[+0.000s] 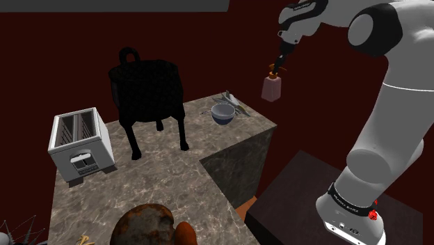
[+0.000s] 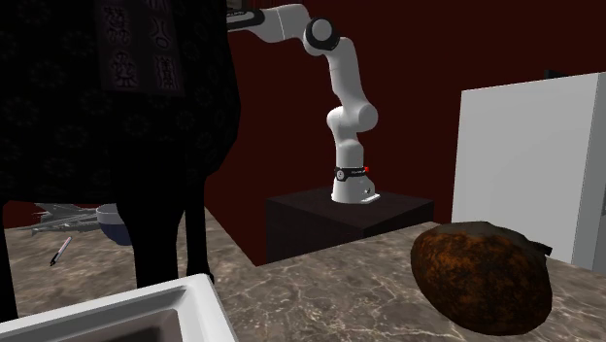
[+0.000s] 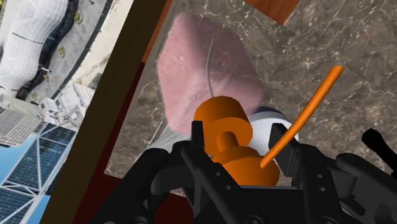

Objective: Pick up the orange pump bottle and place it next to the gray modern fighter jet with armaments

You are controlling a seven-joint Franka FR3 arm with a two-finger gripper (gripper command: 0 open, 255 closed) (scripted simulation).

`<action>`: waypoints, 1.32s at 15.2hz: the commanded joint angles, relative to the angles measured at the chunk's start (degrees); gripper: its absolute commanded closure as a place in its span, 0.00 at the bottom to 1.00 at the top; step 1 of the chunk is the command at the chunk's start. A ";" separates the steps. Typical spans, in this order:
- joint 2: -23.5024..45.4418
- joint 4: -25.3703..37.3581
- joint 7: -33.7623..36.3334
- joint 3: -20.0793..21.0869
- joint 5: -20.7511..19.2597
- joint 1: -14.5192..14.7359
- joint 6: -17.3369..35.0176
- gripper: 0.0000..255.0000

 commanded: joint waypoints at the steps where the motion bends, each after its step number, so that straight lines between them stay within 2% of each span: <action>1: 1.15 -1.78 -0.02 -0.51 0.24 -0.66 0.96 1.00; 20: 5.60 -10.60 -4.08 1.38 3.82 -1.69 13.51 1.00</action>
